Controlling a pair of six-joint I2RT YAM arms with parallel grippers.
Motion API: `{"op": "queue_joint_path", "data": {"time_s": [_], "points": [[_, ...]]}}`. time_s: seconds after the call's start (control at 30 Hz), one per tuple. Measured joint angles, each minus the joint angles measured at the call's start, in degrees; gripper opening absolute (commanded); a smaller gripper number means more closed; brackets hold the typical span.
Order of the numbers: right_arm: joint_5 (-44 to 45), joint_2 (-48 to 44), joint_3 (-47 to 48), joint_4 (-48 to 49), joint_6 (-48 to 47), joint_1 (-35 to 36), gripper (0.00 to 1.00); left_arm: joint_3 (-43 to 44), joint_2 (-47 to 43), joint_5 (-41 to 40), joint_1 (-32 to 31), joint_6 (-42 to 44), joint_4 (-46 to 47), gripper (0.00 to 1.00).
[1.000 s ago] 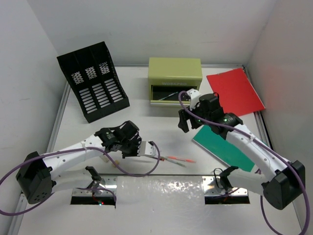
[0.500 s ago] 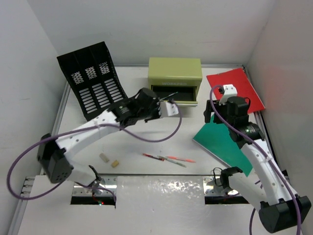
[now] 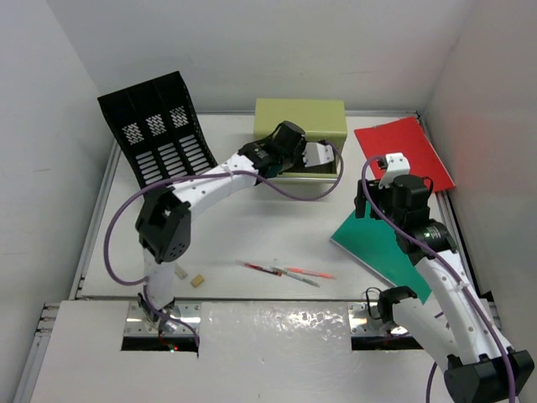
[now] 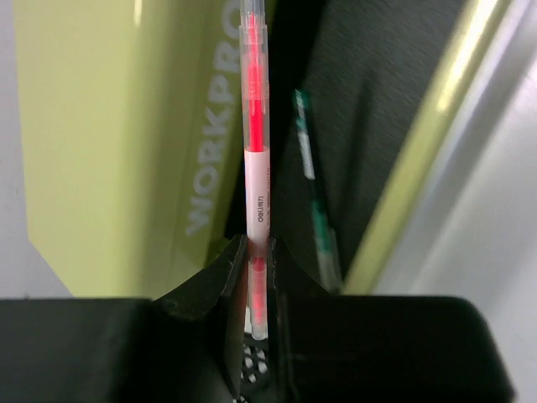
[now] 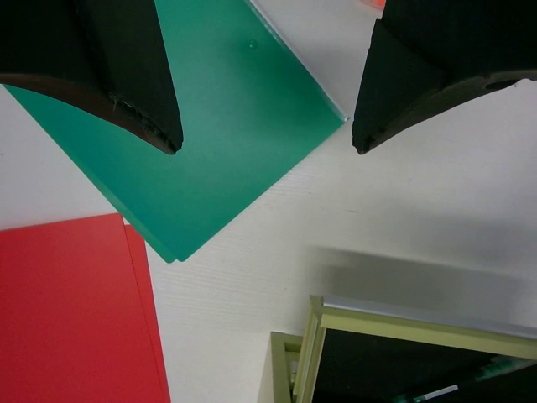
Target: Organize the desk
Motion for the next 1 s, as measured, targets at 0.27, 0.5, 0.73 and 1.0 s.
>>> {"op": "queue_joint_path", "data": {"time_s": [0.27, 0.5, 0.73, 1.0], "points": [[-1.01, -0.57, 0.0, -0.9, -1.86, 0.0, 0.8, 4.31, 5.53, -2.21, 1.27, 0.66, 3.87, 0.18], [-3.91, -1.22, 0.0, -1.62, -3.34, 0.0, 0.82, -1.01, 3.3, -1.99, 1.27, 1.01, 6.08, 0.61], [-9.97, 1.73, 0.28, -3.3, -5.68, -0.04, 0.73, -0.37, 1.51, -1.73, 1.55, -5.07, 2.75, 0.64], [-23.45, 6.67, -4.94, -1.86, -6.86, 5.46, 0.61, -7.02, -19.37, 5.86, 10.03, -18.91, 0.0, 0.67]]}}
